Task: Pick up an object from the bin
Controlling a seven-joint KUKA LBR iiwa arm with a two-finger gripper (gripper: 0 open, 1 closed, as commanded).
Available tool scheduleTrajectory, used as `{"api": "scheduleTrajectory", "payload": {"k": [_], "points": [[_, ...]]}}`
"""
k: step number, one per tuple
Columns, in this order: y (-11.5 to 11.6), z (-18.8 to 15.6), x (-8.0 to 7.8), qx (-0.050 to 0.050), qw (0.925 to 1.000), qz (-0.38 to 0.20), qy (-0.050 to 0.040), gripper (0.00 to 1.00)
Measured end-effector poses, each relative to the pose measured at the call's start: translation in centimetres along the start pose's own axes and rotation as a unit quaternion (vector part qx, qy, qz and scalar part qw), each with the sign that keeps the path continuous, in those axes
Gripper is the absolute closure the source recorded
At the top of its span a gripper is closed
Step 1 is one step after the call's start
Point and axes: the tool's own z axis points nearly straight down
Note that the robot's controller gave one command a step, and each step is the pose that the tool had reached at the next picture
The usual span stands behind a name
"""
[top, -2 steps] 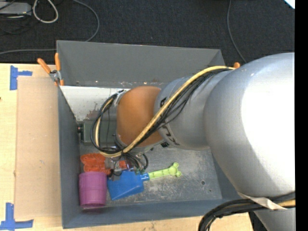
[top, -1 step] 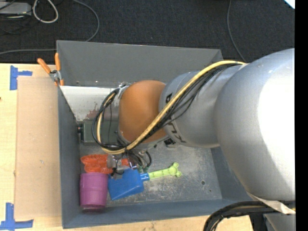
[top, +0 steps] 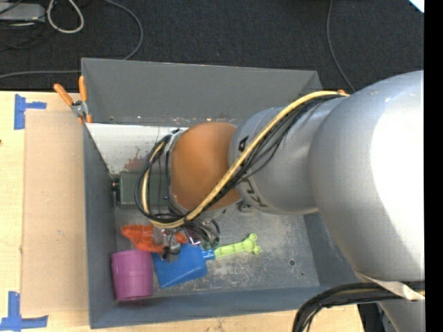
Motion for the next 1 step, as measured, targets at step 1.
{"api": "scheduleTrajectory", "payload": {"k": [1], "points": [[0.58,-11.20,-0.19,0.000,0.9991,0.042,0.0023,1.00]]}}
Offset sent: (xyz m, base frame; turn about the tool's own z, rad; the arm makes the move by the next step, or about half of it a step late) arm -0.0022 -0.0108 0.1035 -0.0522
